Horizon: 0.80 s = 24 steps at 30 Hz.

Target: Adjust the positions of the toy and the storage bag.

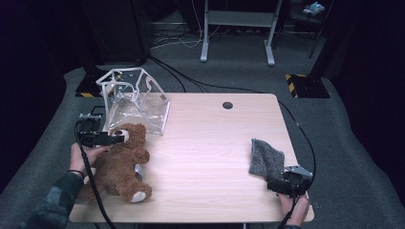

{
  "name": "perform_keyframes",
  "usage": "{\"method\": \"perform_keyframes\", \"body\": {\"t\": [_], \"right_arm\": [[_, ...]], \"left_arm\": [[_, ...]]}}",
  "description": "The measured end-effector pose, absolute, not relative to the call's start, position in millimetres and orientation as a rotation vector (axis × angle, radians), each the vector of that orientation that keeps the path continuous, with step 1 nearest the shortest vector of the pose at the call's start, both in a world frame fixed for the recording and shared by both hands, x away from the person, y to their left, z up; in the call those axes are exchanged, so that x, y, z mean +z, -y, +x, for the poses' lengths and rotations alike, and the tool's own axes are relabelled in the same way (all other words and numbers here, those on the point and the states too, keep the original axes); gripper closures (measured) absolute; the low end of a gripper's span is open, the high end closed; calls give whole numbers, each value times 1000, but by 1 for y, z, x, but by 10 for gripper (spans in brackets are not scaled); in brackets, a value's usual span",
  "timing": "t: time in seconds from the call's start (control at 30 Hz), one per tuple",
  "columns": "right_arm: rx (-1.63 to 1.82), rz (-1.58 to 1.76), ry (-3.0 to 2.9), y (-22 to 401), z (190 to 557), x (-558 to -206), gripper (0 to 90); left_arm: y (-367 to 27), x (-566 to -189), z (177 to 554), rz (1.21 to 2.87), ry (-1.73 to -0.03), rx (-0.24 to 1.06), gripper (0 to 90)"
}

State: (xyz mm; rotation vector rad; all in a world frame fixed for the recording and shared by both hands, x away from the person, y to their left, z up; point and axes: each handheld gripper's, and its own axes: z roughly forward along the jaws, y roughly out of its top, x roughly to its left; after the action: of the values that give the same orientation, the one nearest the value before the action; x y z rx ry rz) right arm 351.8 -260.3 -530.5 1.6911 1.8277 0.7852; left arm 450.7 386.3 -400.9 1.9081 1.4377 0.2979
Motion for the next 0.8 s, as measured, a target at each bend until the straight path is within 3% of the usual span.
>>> {"method": "perform_keyframes", "body": {"t": [0.8], "right_arm": [[785, 1691, -1827, 260, 352, -531, 0]], "left_arm": [[-331, -341, 511, 1960, -1308, 427, 137]]}}
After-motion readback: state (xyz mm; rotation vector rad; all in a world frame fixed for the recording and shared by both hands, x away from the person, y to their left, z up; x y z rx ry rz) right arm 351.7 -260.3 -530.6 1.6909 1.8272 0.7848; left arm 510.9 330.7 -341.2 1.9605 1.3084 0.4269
